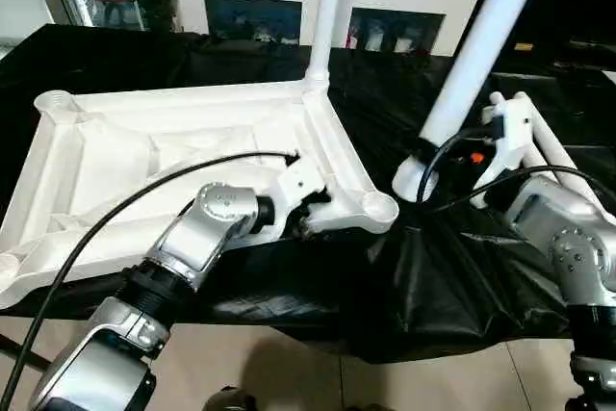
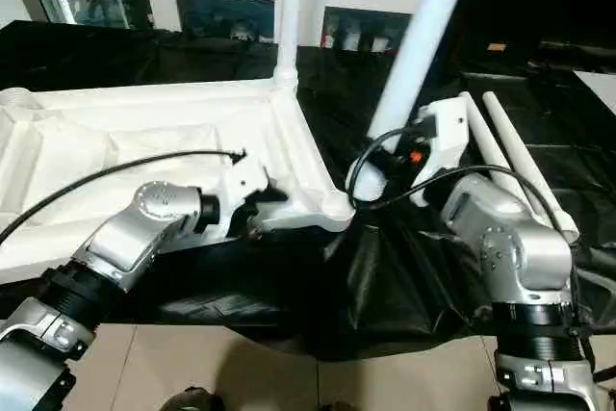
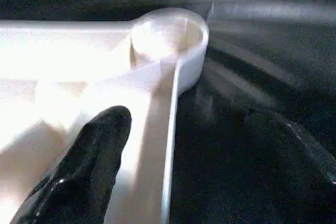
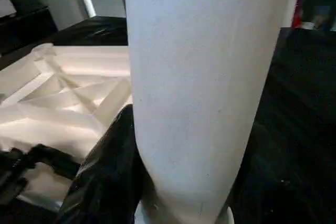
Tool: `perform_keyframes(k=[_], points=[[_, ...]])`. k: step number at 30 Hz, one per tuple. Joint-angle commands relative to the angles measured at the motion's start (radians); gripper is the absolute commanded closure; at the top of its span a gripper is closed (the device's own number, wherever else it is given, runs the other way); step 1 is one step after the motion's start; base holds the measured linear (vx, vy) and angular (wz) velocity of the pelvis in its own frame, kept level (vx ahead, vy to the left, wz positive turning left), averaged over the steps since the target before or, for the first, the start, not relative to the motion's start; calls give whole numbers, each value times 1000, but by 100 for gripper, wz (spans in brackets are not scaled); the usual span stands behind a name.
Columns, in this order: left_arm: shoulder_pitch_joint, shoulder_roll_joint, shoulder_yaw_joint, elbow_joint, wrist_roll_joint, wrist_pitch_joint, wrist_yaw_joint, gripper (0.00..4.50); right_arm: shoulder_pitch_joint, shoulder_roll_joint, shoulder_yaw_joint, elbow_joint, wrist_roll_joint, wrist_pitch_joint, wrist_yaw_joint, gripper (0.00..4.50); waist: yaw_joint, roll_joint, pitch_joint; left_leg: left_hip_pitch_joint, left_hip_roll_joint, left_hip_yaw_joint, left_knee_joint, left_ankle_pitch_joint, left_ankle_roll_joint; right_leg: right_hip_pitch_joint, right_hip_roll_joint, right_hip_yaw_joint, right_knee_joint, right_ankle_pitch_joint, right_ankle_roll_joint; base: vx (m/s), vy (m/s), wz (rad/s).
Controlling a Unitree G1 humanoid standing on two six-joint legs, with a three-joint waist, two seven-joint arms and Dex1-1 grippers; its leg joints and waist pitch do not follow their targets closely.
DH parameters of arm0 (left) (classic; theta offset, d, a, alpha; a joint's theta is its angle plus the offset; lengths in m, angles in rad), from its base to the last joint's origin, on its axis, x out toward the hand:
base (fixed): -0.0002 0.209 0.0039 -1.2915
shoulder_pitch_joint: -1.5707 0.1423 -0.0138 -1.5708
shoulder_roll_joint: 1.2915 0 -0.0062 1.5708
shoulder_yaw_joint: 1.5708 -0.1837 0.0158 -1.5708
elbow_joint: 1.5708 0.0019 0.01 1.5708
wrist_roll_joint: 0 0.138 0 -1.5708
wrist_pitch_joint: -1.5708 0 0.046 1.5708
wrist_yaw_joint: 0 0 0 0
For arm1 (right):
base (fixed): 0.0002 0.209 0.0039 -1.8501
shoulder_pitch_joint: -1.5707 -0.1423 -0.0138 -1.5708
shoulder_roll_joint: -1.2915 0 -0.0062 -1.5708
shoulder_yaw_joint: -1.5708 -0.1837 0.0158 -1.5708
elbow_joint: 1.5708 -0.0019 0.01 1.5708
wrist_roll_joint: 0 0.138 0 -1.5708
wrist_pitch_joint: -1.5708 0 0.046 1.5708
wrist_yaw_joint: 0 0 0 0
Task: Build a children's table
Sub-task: Insert table leg to table base
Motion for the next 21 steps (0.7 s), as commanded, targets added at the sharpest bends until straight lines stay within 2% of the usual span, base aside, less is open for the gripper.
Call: perform_keyframes(k=[1,2,3,4,5,9,10,15,21], points=[[-25,-7,-14,32,32,-18,8,86,2,-10,2,-32,-6,-12,10,264,-5,0,-91,40,52,-28,-84,-256,-55,38,-52,33,-68,-254,-176,0,0,0],[-30,-12,-13,47,40,-21,13,86,4,-9,6,-35,-9,-17,12,264,-3,2,-92,40,51,-27,-82,-248,-51,38,-53,33,-68,-245,-179,0,0,0],[-39,-18,-7,65,44,-16,22,91,11,-4,13,-41,-20,-31,14,264,-3,-2,-92,40,52,-27,-82,-245,-49,38,-53,33,-68,-241,-181,0,0,0],[-39,-18,-7,65,44,-16,22,110,11,-4,13,-41,-20,-31,14,264,-1,0,-93,40,51,-26,-81,-234,-45,37,-53,33,-65,-225,-186,0,0,0],[-44,-21,-5,74,46,-16,25,110,20,0,21,-48,-32,-45,13,264,-2,-2,-93,37,51,-27,-81,-223,-40,41,-54,33,-63,-213,-188,0,0,0],[-62,-27,-4,108,58,-26,33,148,48,20,36,-58,-56,-76,4,264,-3,-2,-93,35,50,-26,-79,-209,-25,41,-55,34,-64,-204,-197,0,0,0],[-69,-28,-3,122,66,-34,35,159,56,26,39,-61,-61,-85,0,264,-2,2,-94,36,51,-26,-79,-212,-25,41,-55,34,-64,-205,-198,0,0,0],[-79,-23,-13,136,82,-41,8,200,77,24,51,-69,-78,-103,-3,264,-4,5,-92,38,52,-29,-83,-247,-39,39,-54,33,-67,-232,-191,0,0,0],[-85,-22,-24,162,110,-52,-11,254,81,27,44,-66,-91,-123,0,264,-4,5,-93,39,51,-28,-81,-241,-33,40,-53,33,-66,-207,-202,0,0,0]])
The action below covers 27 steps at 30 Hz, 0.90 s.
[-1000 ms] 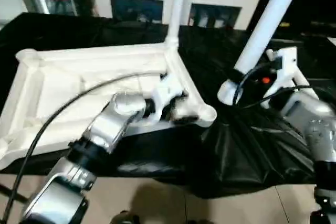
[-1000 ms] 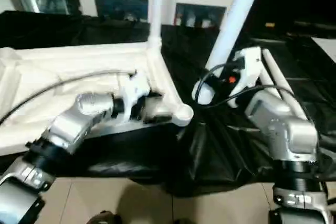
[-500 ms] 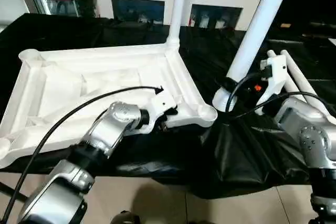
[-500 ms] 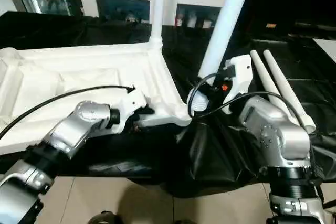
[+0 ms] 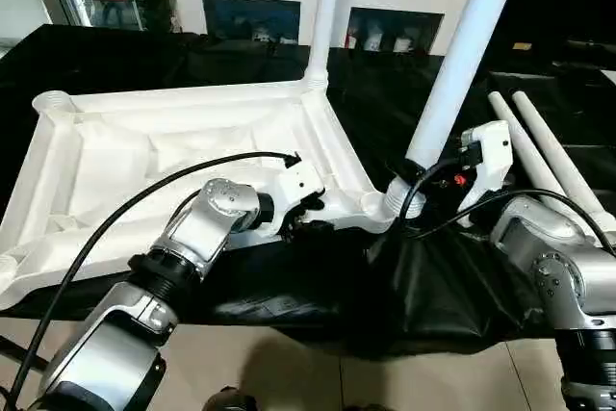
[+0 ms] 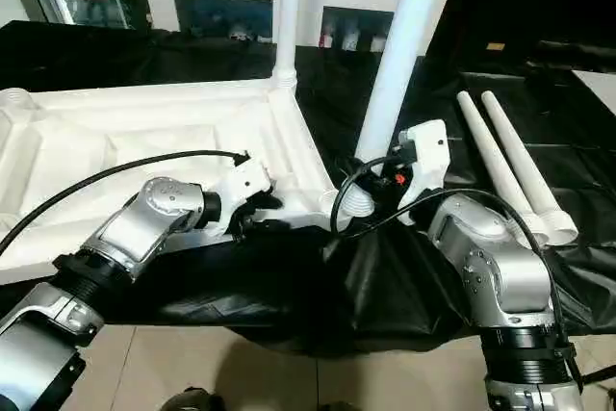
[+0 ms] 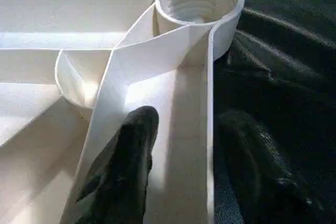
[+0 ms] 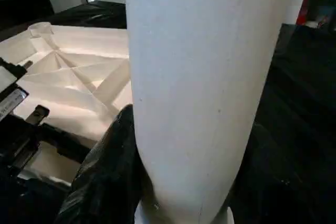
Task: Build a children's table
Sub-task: Insert table leg to table base
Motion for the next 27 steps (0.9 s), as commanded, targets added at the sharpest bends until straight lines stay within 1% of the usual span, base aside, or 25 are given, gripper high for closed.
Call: perform_keyframes(k=[1,2,3,4,5,7,8,11,12,13,15,17,18,20,21,23,25,26,27], points=[[-11,3,-17,24,23,-9,-10,262,-1,-5,-11,-26,-8,-20,3,264,-3,5,-93,39,51,-28,-81,-239,-32,41,-54,34,-65,-203,-203,0,0,0],[-11,3,-17,24,23,-9,-10,273,-1,-5,-11,-26,-8,-20,3,264,-3,4,-92,38,52,-28,-81,-238,-30,42,-54,34,-65,-201,-206,0,0,0],[-11,3,-17,24,23,-9,-10,273,-1,-5,-11,-26,-8,-20,3,264,-3,5,-92,38,52,-28,-81,-243,-29,41,-54,34,-66,-209,-205,0,0,0],[-12,1,-15,28,27,-11,-14,283,0,-5,-11,-25,-11,-23,6,264,-3,3,-91,38,52,-28,-81,-245,-29,41,-54,34,-66,-213,-205,0,0,0],[-10,2,-16,28,31,-9,-21,295,0,-6,-10,-23,-14,-26,7,264,-3,4,-91,38,52,-29,-82,-251,-30,41,-55,33,-68,-225,-203,0,0,0],[-4,4,-18,25,41,-6,-33,302,-3,-7,-10,-17,-18,-31,11,264,-3,4,-91,39,52,-29,-82,-256,-33,40,-55,33,-69,-235,-200,0,0,0],[-2,5,-20,24,45,-5,-38,324,-5,-8,-10,-14,-19,-33,12,264,-3,4,-91,39,53,-29,-83,-257,-34,40,-55,33,-68,-236,-200,0,0,0],[2,8,-27,25,56,-6,-45,338,-11,-9,-10,-8,-22,-36,14,264,-4,4,-92,38,53,-29,-82,-242,-26,41,-55,34,-67,-210,-205,0,0,0],[3,10,-30,26,59,-3,-50,348,-13,-11,-9,-5,-23,-37,16,264,-3,5,-92,39,53,-28,-82,-239,-25,40,-55,33,-66,-210,-206,0,0,0],[3,10,-31,26,59,-3,-51,360,-14,-11,-9,-5,-23,-38,17,264,-4,2,-91,38,52,-28,-82,-241,-24,40,-54,33,-66,-213,-206,0,0,0],[4,12,-35,23,63,0,-58,377,-17,-13,-8,-1,-24,-39,19,264,-4,4,-91,38,53,-29,-82,-247,-26,40,-56,33,-66,-225,-205,0,0,0],[8,22,-48,18,78,0,-71,394,-23,-13,-8,8,-27,-41,21,264,-6,2,-92,38,53,-29,-82,-246,-23,40,-56,34,-68,-231,-203,0,0,0],[9,23,-49,17,81,1,-74,394,-26,-13,-8,11,-28,-42,21,264,-6,2,-92,38,53,-29,-82,-245,-24,40,-56,34,-67,-230,-203,0,0,0],[13,26,-48,14,89,3,-84,424,-33,-12,-6,23,-30,-45,25,264,-8,-1,-91,38,52,-28,-82,-248,-23,40,-56,33,-68,-239,-201,0,0,0],[13,26,-48,14,89,3,-84,424,-33,-12,-6,23,-30,-45,25,264,-8,1,-91,38,52,-29,-82,-252,-23,39,-57,34,-69,-252,-201,0,0,0],[17,34,-58,12,105,-3,-96,432,-40,-11,-3,42,-31,-43,31,264,-9,2,-91,38,52,-29,-82,-261,-25,38,-57,34,-72,-276,-193,0,0,0],[19,37,-60,11,108,-5,-99,446,-43,-9,-2,51,-31,-43,34,264,-11,2,-92,38,52,-29,-82,-257,-24,38,-56,33,-71,-267,-192,0,0,0],[22,37,-58,9,107,-8,-106,446,-52,-1,-3,77,-28,-44,38,264,-13,5,-94,37,52,-30,-82,-255,-24,39,-56,33,-69,-257,-195,0,0,0],[27,35,-52,1,97,-12,-113,450,-62,12,-3,110,-24,-44,42,264,-15,3,-93,37,51,-29,-82,-258,-24,38,-55,33,-71,-254,-199,0,0,0]])
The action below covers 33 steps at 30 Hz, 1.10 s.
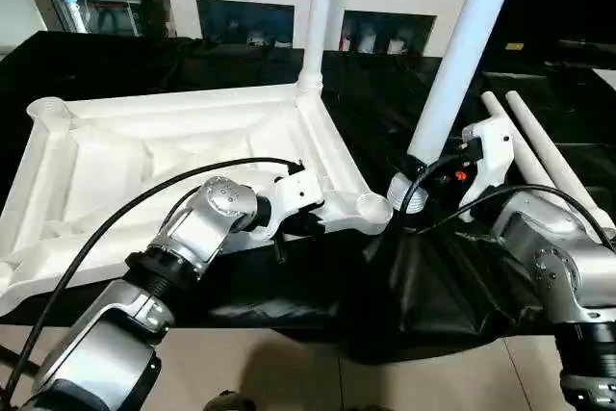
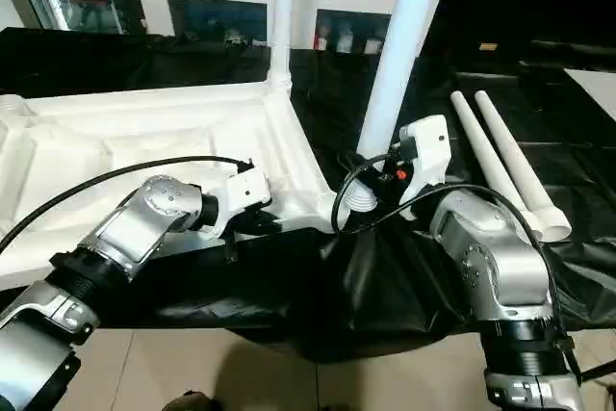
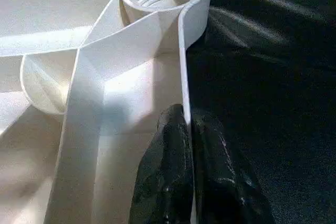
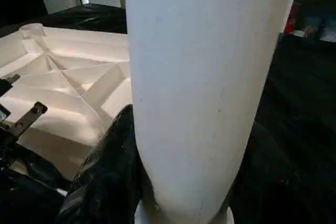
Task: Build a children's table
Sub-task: Insert table leg to table base
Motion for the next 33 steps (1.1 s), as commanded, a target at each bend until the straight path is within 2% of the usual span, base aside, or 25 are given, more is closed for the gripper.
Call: perform_keyframes(k=[1,5,6,9,10,15,17,19,20,21,22,24,25,26,28,31,32,33], points=[[30,6,-21,3,15,3,-28,450,-26,16,-4,53,10,-16,9,264,-3,1,-85,36,51,-29,-81,-260,-23,37,-56,32,-69,-250,-205,0,0,0],[45,-7,3,-47,-24,14,-51,450,-48,46,13,129,8,-14,43,264,-12,-6,-82,33,52,-28,-81,-251,-16,38,-55,33,-70,-236,-219,0,0,0],[48,-4,0,-62,-21,12,-55,450,-51,56,16,145,21,-2,60,264,-11,-4,-83,34,52,-28,-81,-251,-14,38,-55,32,-68,-236,-220,0,0,0],[55,0,-5,-83,-11,9,-58,450,-58,68,24,186,29,8,92,264,-14,-13,-78,33,54,-27,-82,-249,1,37,-56,33,-72,-259,-214,0,0,0],[57,0,-4,-85,-10,8,-59,450,-60,68,26,195,25,6,97,264,-13,-10,-77,34,54,-28,-82,-250,0,36,-56,33,-71,-266,-213,0,0,0],[74,12,-5,-114,-1,9,-67,450,-90,80,26,281,11,-35,125,264,-17,-11,-72,35,54,-29,-85,-274,-13,31,-58,33,-78,-325,-194,0,0,0],[80,14,-7,-127,-1,12,-71,450,-102,83,29,305,0,-51,131,264,-16,-12,-73,36,55,-29,-85,-268,-13,31,-57,34,-76,-318,-192,0,0,0],[85,16,-9,-139,0,16,-75,450,-115,87,32,328,-9,-59,137,264,-18,-17,-72,34,54,-27,-85,-256,-7,30,-56,34,-75,-304,-196,0,0,0],[87,17,-10,-146,2,18,-75,450,-124,87,37,345,-18,-62,144,264,-19,-15,-73,33,54,-28,-85,-252,-6,31,-56,33,-73,-300,-199,0,0,0],[89,18,-10,-152,3,21,-75,450,-128,88,41,355,-23,-63,150,264,-22,-22,-70,32,54,-26,-85,-251,-3,30,-55,33,-75,-302,-198,0,0,0],[90,18,-10,-155,3,22,-75,450,-131,89,43,361,-25,-63,152,264,-20,-20,-69,33,54,-27,-85,-254,1,30,-57,34,-76,-318,-195,0,0,0],[91,18,-9,-158,6,23,-75,450,-137,91,49,382,-33,-70,161,264,-22,-19,-68,34,55,-28,-87,-264,-5,28,-56,34,-77,-330,-189,0,0,0],[92,19,-9,-162,7,24,-76,450,-138,91,51,386,-35,-71,164,264,-25,-29,-66,33,54,-27,-87,-267,-3,27,-55,33,-80,-336,-185,0,0,0],[92,19,-9,-162,7,24,-76,450,-138,91,51,386,-35,-71,164,264,-23,-23,-65,35,56,-29,-89,-278,-7,26,-57,34,-80,-357,-180,0,0,0],[96,22,-8,-175,7,29,-77,450,-142,93,54,409,-38,-72,175,264,-27,-23,-64,35,56,-30,-90,-291,-16,24,-56,33,-80,-359,-181,0,0,0],[99,27,-7,-184,10,32,-79,450,-143,91,69,437,-56,-75,193,264,-31,-25,-64,35,57,-31,-92,-307,-24,23,-56,34,-80,-358,-182,0,0,0],[101,27,-6,-189,12,34,-80,450,-142,90,74,447,-63,-74,199,264,-32,-30,-63,34,56,-31,-92,-313,-25,24,-56,34,-81,-362,-179,0,0,0],[102,28,-6,-192,13,36,-81,450,-141,90,79,456,-69,-75,202,264,-33,-30,-63,35,57,-32,-93,-318,-28,23,-57,34,-82,-365,-178,0,0,0]])
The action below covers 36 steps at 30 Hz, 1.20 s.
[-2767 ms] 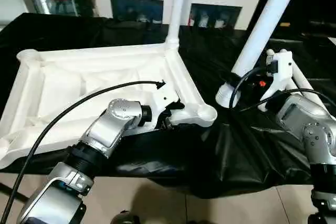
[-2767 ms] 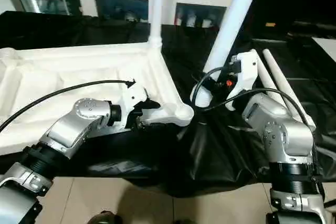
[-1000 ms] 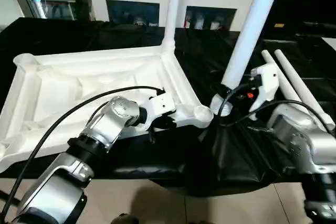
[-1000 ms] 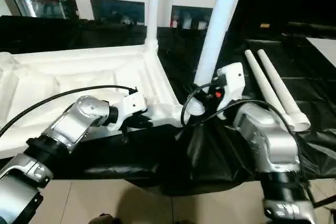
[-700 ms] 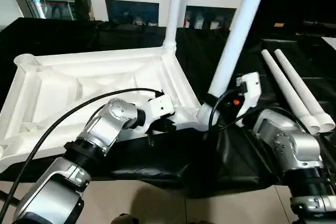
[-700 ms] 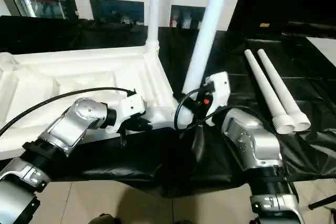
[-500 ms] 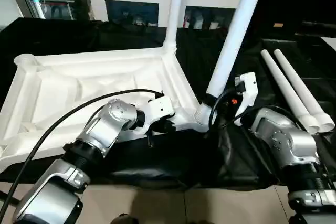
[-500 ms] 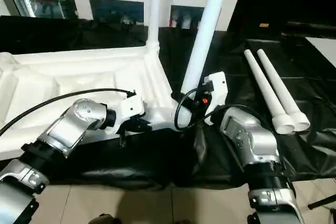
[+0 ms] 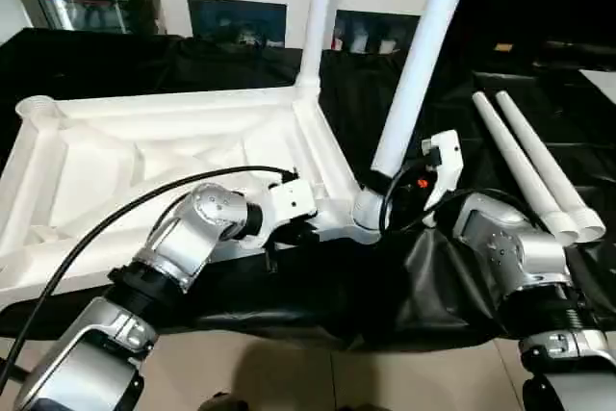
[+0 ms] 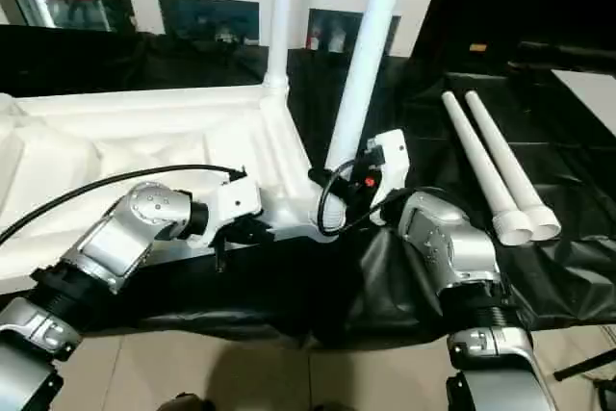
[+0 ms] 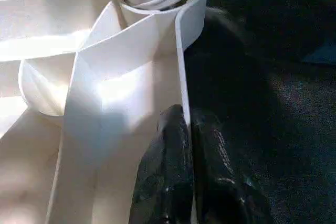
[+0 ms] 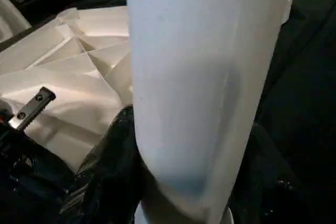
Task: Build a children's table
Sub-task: Insert table leg to table base
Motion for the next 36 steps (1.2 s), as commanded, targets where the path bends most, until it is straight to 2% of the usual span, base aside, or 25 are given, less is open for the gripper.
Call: perform_keyframes(k=[1,4,11,13,21,24,28,29,32,36], points=[[19,-12,-23,-29,-2,-9,-33,450,13,-4,29,47,-37,10,4,264,-5,-3,-61,36,57,-32,-91,-319,-29,24,-57,34,-80,-360,-185,0,0,0],[19,-13,-22,-29,-1,-9,-32,450,13,3,23,60,-38,2,-8,264,-6,-5,-60,37,57,-33,-93,-341,-35,22,-56,35,-83,-377,-181,0,0,0],[13,-16,-17,-22,4,-10,-22,450,5,30,-39,95,0,-4,-36,264,-10,-5,-59,38,58,-36,-96,-375,-46,18,-58,35,-87,-409,-175,0,0,0],[11,-19,-14,-20,6,-8,-14,450,26,42,-71,96,26,-1,-44,264,-10,-5,-58,40,58,-36,-96,-383,-47,16,-58,35,-88,-407,-176,0,0,0],[7,-26,-2,-14,7,-3,1,450,105,66,-102,57,48,-21,-40,264,-8,-6,-56,40,59,-38,-100,-408,-52,12,-59,35,-94,-447,-160,0,0,0],[7,-28,2,-13,7,-2,5,450,149,81,-119,28,56,-68,-45,264,-5,-7,-57,39,59,-36,-101,-396,-48,12,-62,37,-95,-439,-158,0,0,0],[5,-28,5,-11,8,-1,8,450,192,88,-106,-6,39,-121,-45,264,0,-6,-55,40,60,-37,-105,-399,-43,12,-61,36,-99,-451,-149,0,0,0],[4,-29,7,-8,9,-2,10,450,222,84,-75,-28,-2,-169,-33,264,1,-6,-55,41,61,-36,-105,-406,-46,10,-61,37,-101,-460,-145,0,0,0],[1,-29,7,-6,10,-3,10,450,236,80,-54,-37,-35,-208,-35,264,2,-5,-56,39,61,-38,-108,-394,-46,14,-62,36,-102,-455,-141,0,0,0],[-1,-30,8,-1,15,-6,13,450,251,67,-28,-43,-76,-249,-37,264,-2,-4,-53,40,61,-40,-113,-421,-49,12,-61,35,-106,-472,-139,0,0,0]])
